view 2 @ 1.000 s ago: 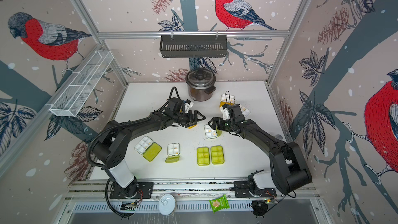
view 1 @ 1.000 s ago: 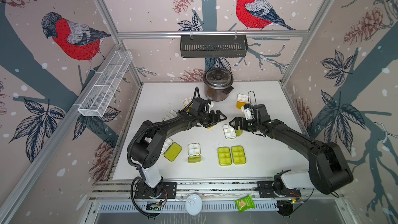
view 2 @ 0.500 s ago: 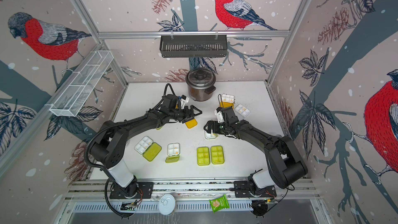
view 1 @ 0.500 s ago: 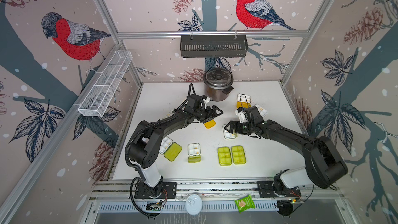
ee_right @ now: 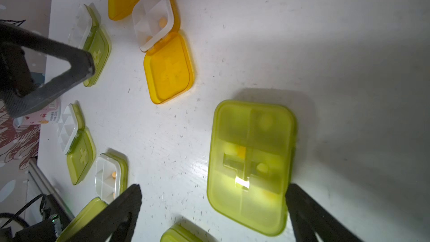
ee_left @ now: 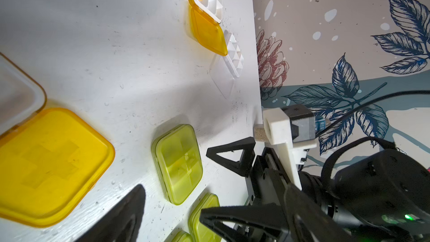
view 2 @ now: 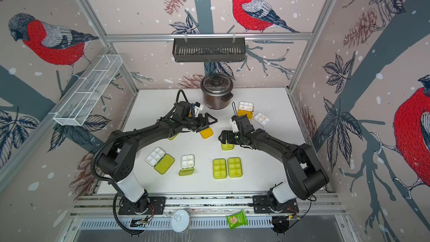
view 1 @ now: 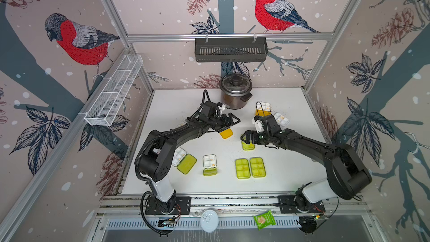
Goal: Close pillboxes
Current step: Close the lid on the pillbox.
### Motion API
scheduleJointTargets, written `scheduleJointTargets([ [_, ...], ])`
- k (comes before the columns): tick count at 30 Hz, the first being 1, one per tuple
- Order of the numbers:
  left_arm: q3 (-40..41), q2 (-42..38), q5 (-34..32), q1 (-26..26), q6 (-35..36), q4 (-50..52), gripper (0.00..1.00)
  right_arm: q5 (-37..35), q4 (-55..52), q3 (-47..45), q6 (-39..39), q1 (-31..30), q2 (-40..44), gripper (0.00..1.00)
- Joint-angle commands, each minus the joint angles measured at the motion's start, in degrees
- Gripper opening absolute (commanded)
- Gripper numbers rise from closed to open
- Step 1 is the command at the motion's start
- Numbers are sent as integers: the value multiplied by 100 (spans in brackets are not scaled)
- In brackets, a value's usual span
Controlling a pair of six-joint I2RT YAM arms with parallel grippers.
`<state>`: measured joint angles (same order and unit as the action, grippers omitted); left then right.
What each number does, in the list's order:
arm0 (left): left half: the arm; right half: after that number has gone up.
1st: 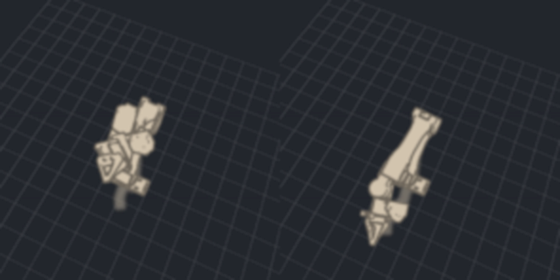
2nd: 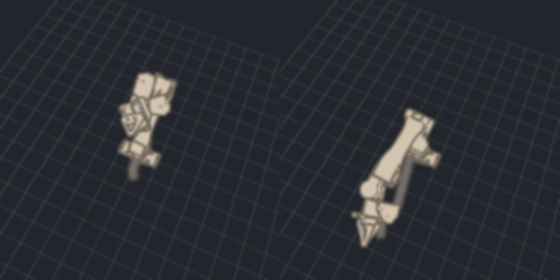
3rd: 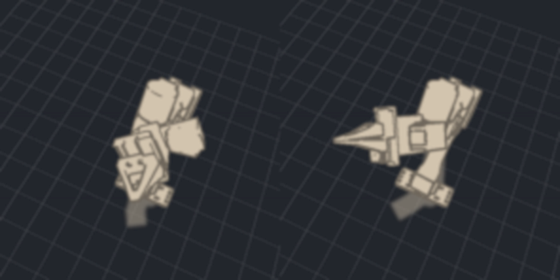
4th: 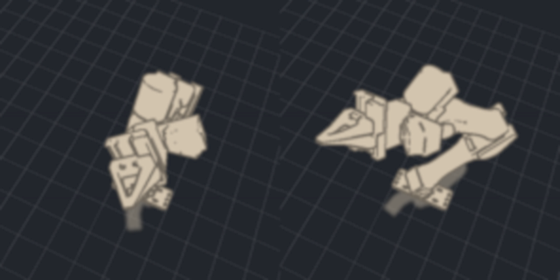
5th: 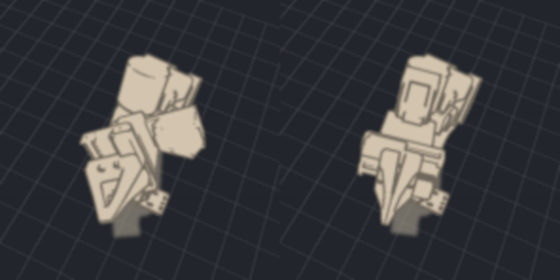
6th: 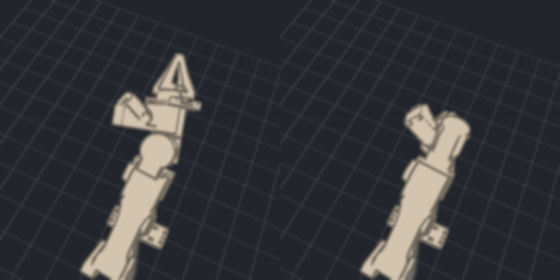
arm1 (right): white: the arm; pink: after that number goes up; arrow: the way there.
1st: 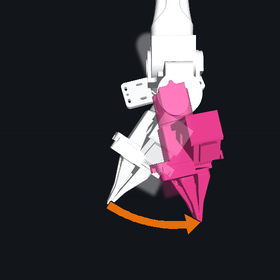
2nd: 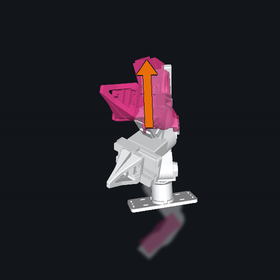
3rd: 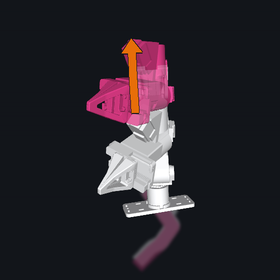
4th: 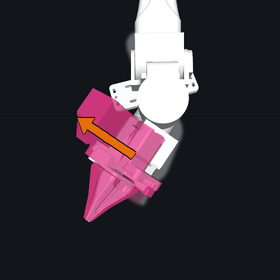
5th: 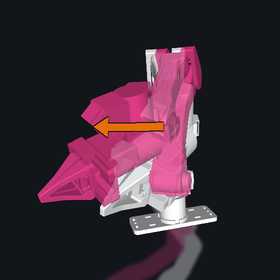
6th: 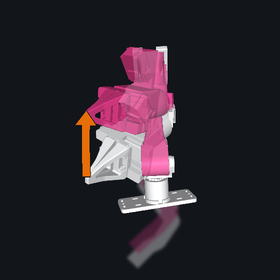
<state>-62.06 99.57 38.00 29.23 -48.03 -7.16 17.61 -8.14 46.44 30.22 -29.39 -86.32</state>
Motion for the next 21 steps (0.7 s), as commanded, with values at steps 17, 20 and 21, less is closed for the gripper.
scheduleJointTargets([
  [17,-26,-123,-264,-212,79,115,92,-2067,-921,519,-217,-410,-785,95],
  [20,-18,-113,-223,-216,65,101,92,-2099,-875,417,-159,-425,-763,95],
  [21,-21,-118,-228,-216,61,101,92,-2103,-861,382,-151,-436,-765,95],
])
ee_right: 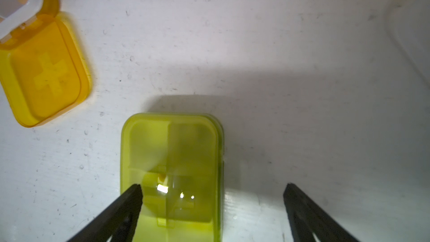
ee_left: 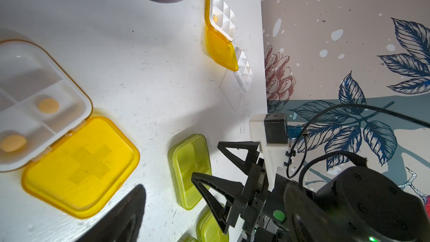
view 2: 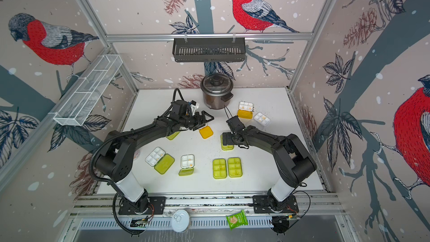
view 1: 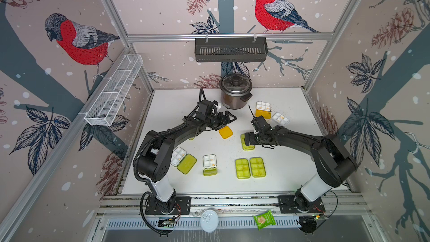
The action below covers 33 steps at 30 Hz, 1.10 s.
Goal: Close pillboxes
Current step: Close the lid on the pillbox.
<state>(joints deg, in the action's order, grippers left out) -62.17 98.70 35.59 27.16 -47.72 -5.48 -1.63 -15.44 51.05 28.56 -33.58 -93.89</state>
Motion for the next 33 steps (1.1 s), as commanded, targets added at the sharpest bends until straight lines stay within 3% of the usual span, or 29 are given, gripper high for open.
scheduleJointTargets([
  [1,-6,-21,8,-9,35,-68,92,-188,-117,-110,17,-22,3,95],
  [10,-14,-17,30,-12,26,-76,92,-641,-163,-290,71,-68,-4,94],
  [33,-32,-40,46,-9,61,-57,92,-396,-231,540,133,-367,-352,97],
])
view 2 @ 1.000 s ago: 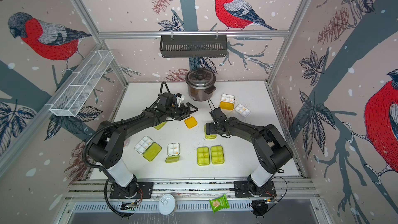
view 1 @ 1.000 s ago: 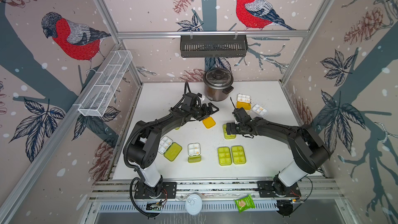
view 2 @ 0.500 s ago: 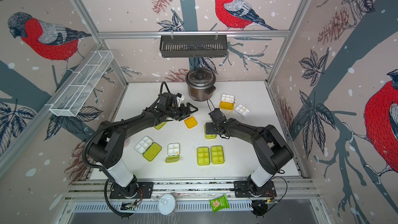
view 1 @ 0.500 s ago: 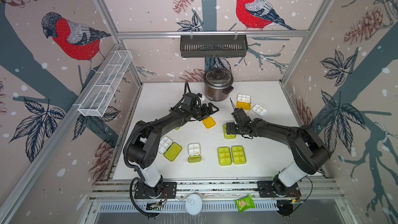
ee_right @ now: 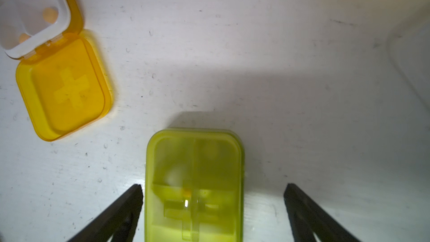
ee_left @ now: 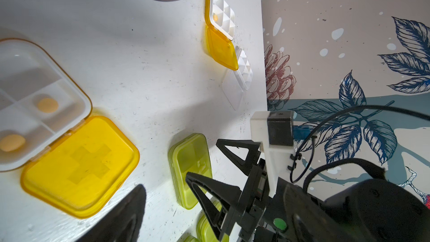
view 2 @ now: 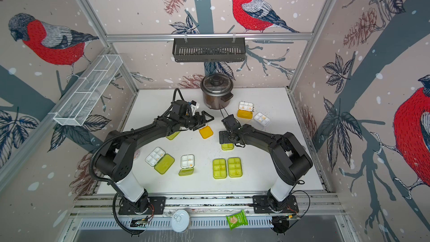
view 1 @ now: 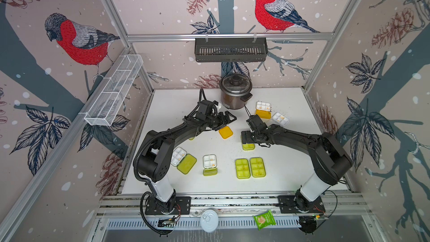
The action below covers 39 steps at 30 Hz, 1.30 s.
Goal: Close pillboxes
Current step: Close the lid on the pillbox, then pick up the pillbox at the center of the board.
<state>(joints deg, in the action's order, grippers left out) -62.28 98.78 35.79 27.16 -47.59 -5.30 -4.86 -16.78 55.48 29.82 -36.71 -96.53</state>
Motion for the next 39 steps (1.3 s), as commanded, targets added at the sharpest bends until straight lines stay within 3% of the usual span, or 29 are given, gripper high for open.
scheduleJointTargets([
  [1,-24,-46,33,-9,40,-76,92,-109,-116,132,6,-81,-132,97],
  [15,-29,-25,85,-9,23,-98,92,-250,32,138,151,-241,-506,91],
  [23,-25,-42,94,-9,21,-111,92,-503,47,131,147,-281,-582,78],
  [32,-19,-39,100,-10,4,-121,92,-1043,-6,-218,147,-196,164,73],
  [39,20,-18,142,-10,-55,-194,92,-1065,-243,-1047,238,161,1080,73],
])
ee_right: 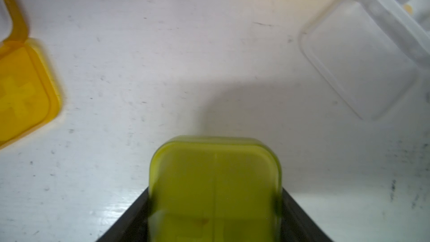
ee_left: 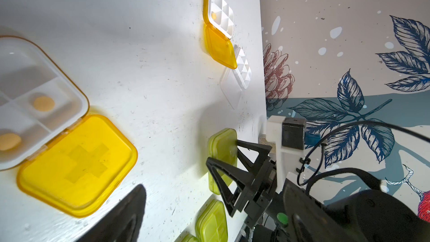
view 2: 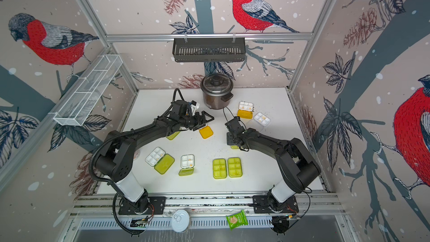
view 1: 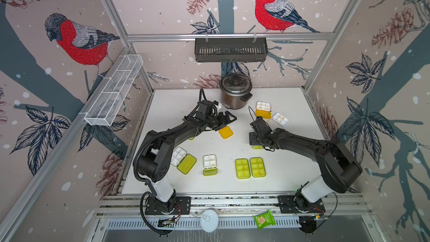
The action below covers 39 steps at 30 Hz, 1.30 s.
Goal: Close pillboxes
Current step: Pick up the pillbox at the center of the board, then place the pillbox at the center of the board.
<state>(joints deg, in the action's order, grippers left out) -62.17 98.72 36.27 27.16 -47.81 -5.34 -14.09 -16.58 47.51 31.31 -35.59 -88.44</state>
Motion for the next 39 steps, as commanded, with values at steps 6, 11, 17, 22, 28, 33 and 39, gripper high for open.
scheduleJointTargets([
  [6,28,24,117,-4,-77,-217,92,-86,-696,-1047,442,140,1238,73],
  [11,60,6,118,43,-97,-264,92,15,-843,-1478,715,166,1754,72],
  [17,56,50,95,112,-79,-244,92,246,-700,-1971,1146,167,1954,71],
  [22,65,24,118,106,-101,-276,92,191,-712,-2052,1422,118,2178,72],
  [28,62,27,124,121,-106,-276,92,185,-700,-2114,1472,114,2036,74],
  [33,48,59,146,119,-101,-266,92,292,-638,-2052,1375,92,1863,85],
  [39,17,93,155,125,-79,-245,92,181,-838,-1521,1063,338,2048,94],
])
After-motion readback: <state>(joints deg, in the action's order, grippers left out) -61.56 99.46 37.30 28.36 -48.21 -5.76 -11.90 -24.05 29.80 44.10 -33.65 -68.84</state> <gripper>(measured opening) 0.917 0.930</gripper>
